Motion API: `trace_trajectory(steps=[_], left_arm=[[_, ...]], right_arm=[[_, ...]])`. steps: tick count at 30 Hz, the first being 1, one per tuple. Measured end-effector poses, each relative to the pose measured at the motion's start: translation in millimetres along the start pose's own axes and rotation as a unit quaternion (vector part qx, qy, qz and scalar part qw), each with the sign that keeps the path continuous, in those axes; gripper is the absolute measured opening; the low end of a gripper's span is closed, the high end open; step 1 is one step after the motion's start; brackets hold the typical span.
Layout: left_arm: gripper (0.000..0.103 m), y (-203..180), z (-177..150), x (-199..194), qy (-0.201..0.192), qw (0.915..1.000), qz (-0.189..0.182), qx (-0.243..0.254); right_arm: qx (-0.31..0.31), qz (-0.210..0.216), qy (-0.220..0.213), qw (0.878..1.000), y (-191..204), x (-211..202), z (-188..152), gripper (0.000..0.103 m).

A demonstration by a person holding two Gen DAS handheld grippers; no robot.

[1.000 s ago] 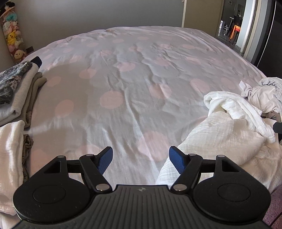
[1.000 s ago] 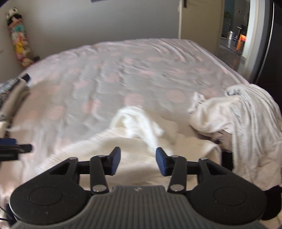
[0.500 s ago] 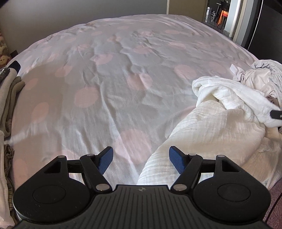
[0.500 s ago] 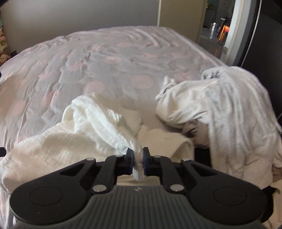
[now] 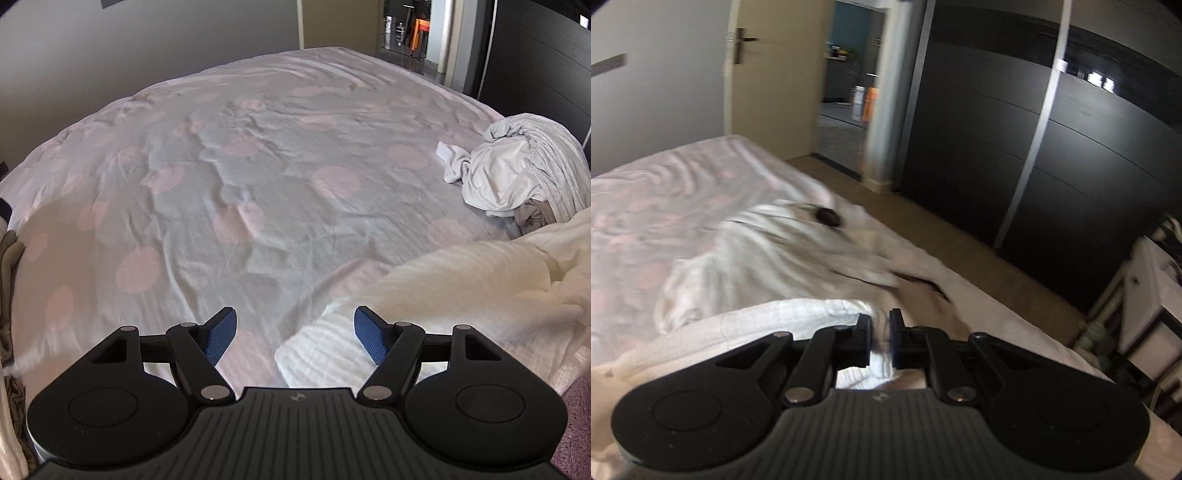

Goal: Fold clothes
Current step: 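Grasp a blanket corner with the left gripper while the right gripper holds another corner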

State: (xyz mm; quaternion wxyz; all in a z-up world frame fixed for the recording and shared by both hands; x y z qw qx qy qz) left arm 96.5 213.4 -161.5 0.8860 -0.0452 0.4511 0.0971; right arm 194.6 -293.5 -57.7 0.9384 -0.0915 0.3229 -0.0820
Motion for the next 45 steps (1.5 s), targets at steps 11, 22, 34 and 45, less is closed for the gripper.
trace_trajectory(steps=[11,22,34,45], left_arm=[[0.072,-62.8,-32.0,60.1,0.098,0.9936,-0.054,0.019],[0.081,-32.4,-76.6,81.1,0.167,0.9666,-0.081,-0.177],[0.016,-34.0,-47.7,55.2,0.115,0.9633,-0.115,-0.213],[0.014,76.4,36.4,-65.0,-0.065,0.9685,-0.039,-0.237]], right_arm=[[0.014,0.006,0.03,0.999,-9.5,23.7,-34.4,0.011],[0.003,0.037,0.027,0.999,16.8,33.3,-35.0,0.011],[0.008,0.069,0.003,0.998,44.1,16.8,-12.8,0.011],[-0.021,0.202,-0.088,0.975,147.3,-58.6,60.9,0.011]])
Point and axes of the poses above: each gripper's, at about its wrist camera, not at the fingertips, and x roughly the way its jaws point, y to its left, z to its top, the point moved 10 cm from there along x, roughly the way its jaws point, and after that the axes turned 6 degrees about -x, right-handed, at the moved point
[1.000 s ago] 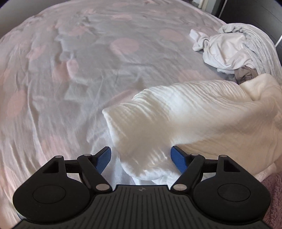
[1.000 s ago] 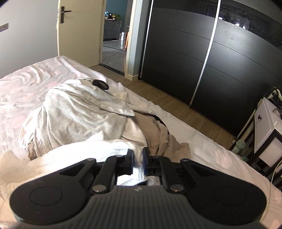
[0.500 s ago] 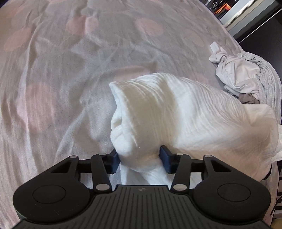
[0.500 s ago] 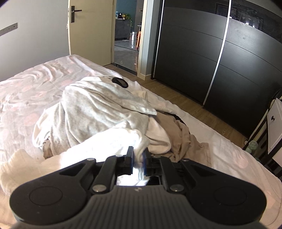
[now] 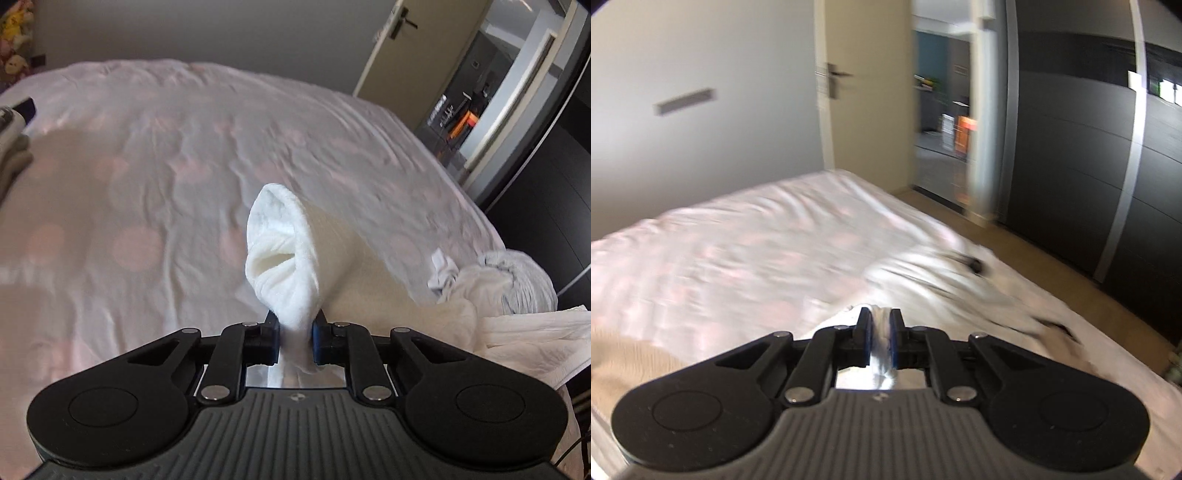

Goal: Fold clothes
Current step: 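Grasp a blanket corner with the left gripper while the right gripper holds another corner, then lift both held corners and carry the blanket toward the folded clothes stacks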

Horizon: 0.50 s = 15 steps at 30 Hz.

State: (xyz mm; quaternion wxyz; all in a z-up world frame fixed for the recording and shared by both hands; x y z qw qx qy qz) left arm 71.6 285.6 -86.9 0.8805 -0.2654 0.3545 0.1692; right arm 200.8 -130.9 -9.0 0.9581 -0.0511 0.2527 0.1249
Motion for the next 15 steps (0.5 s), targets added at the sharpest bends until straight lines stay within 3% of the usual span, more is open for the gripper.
trace_trajectory(steps=[4,8,11,15], left_arm=[[0.014,48.6,47.6,-76.8,-0.079,0.9961,0.038,-0.01],[0.014,93.7,65.8,-146.3,-0.123,0.9895,0.076,-0.004],[0.013,119.4,45.8,-163.1,-0.102,0.99,0.098,0.007],[0.013,141.9,-16.5,-146.3,-0.035,0.9934,0.105,0.03]], right_arm=[[-0.019,0.074,-0.031,0.997,74.2,-6.1,24.4,0.011],[-0.027,0.138,-0.049,0.989,139.5,-13.9,37.4,0.011],[-0.032,0.167,-0.043,0.985,174.4,-12.2,33.1,0.011],[-0.031,0.187,-0.009,0.982,205.8,-8.4,6.3,0.011]])
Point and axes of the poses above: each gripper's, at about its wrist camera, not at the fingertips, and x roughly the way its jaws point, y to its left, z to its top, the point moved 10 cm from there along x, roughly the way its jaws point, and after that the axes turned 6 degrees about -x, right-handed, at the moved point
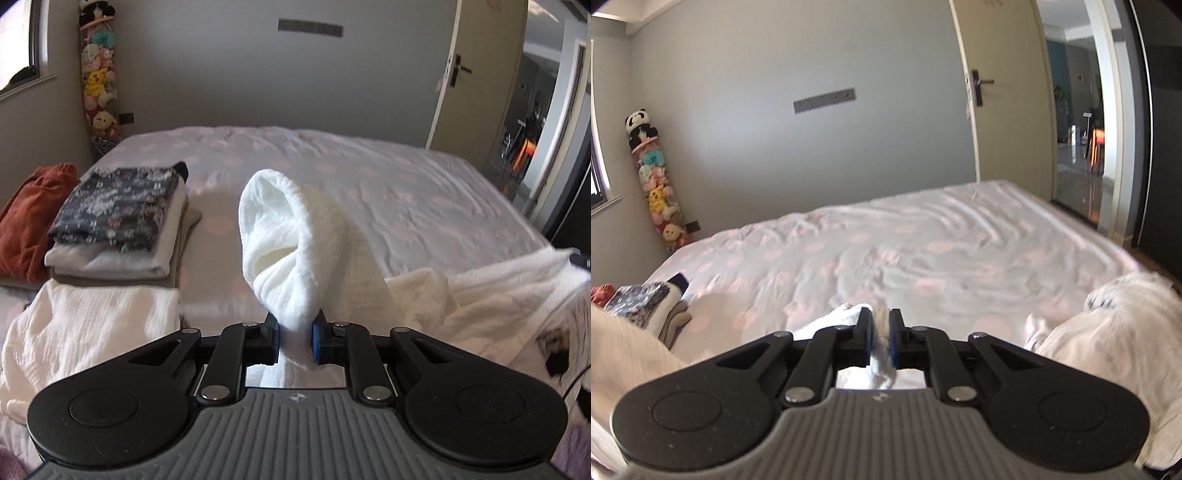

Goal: Fold clothes
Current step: 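Lift both held corners and carry the blanket toward the folded clothes stacks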

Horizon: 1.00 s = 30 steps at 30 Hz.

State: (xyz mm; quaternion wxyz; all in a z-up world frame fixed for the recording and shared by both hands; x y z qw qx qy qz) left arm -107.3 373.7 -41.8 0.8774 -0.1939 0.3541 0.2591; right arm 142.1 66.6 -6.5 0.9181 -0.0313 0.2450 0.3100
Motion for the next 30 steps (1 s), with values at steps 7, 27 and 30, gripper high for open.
trace_trajectory(steps=[7,27,30], left_arm=[[0.013,-27.2,-91.6,34.6,0.094,0.9924,-0.077,0.02],[0.057,-92.9,-174.7,31.0,0.18,0.962,-0.181,0.098],[0.059,-82.9,-160.4,19.0,0.169,0.9646,-0.175,0.103]], right_arm=[[0.027,-0.021,0.041,0.999,6.4,-5.7,-53.4,0.011],[0.058,-0.051,0.079,0.994,-19.2,-20.5,-115.8,0.011],[0.058,-0.05,0.082,0.994,-18.8,-19.3,-119.5,0.011]])
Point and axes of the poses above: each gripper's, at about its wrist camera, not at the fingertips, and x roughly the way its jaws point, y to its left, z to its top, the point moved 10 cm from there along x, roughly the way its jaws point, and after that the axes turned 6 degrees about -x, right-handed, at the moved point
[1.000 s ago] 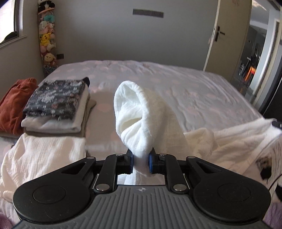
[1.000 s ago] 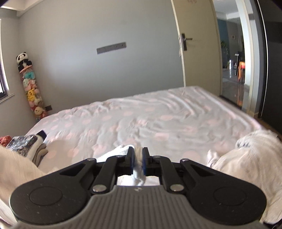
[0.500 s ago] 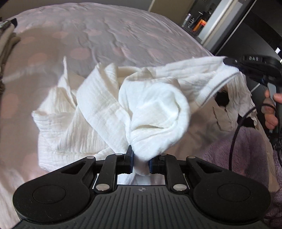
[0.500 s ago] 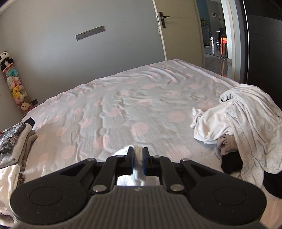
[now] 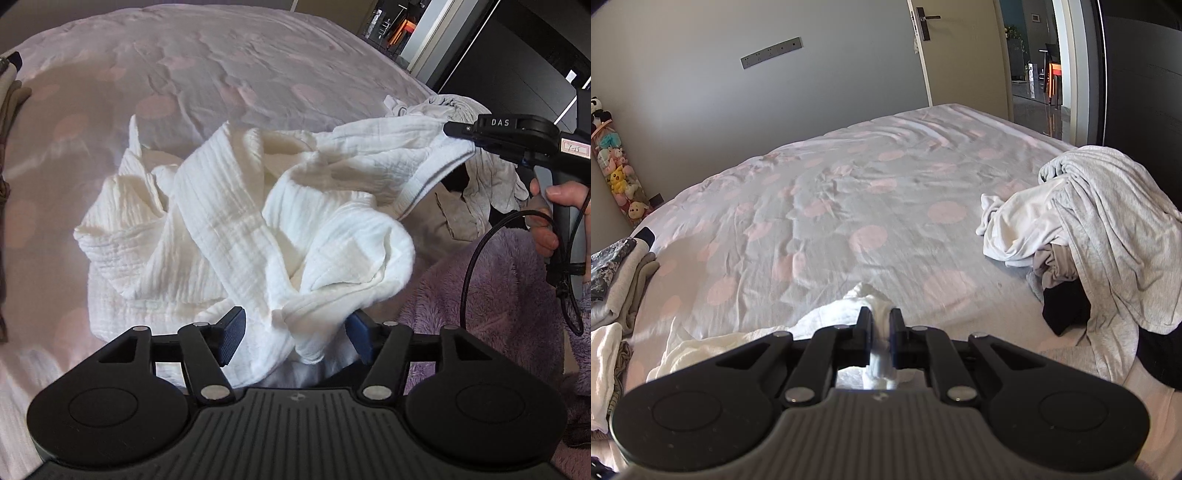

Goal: Fold clothes
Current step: 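Lift both held corners and carry the blanket toward the folded clothes stacks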

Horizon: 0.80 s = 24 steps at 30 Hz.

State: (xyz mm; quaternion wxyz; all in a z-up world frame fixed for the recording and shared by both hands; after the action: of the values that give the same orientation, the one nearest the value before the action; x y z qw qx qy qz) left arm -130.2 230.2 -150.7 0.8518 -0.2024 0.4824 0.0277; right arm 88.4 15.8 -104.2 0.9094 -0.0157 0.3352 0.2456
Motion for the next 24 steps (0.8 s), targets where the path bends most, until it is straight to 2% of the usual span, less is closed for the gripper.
trace_trajectory(steps=[6,11,19,23,24], left_arm=[[0.06,26.2,33.0,-27.8,-0.035,0.9991,0.022,-0.01],[0.06,50.5,75.0,-25.2,-0.059,0.9964,0.055,-0.026],[0.06,95.2,135.9,23.0,-0.068,0.9889,0.124,-0.047],[0.057,113.6,160.3,56.3,-0.06,0.9879,0.126,-0.068],[0.052,117.7,164.5,64.4,-0.055,0.9876,0.127,-0.073]], right_arm=[[-0.001,-0.001,-0.002,1.0,0.1,0.6,-0.5,0.011],[-0.004,0.001,0.002,1.0,2.3,4.4,-2.1,0.011],[-0.009,-0.009,0.011,1.0,-3.9,17.0,-2.3,0.011],[-0.009,-0.017,0.023,1.0,-13.0,26.1,-5.4,0.011],[-0.008,-0.019,0.026,0.999,-15.3,28.5,-6.1,0.011]])
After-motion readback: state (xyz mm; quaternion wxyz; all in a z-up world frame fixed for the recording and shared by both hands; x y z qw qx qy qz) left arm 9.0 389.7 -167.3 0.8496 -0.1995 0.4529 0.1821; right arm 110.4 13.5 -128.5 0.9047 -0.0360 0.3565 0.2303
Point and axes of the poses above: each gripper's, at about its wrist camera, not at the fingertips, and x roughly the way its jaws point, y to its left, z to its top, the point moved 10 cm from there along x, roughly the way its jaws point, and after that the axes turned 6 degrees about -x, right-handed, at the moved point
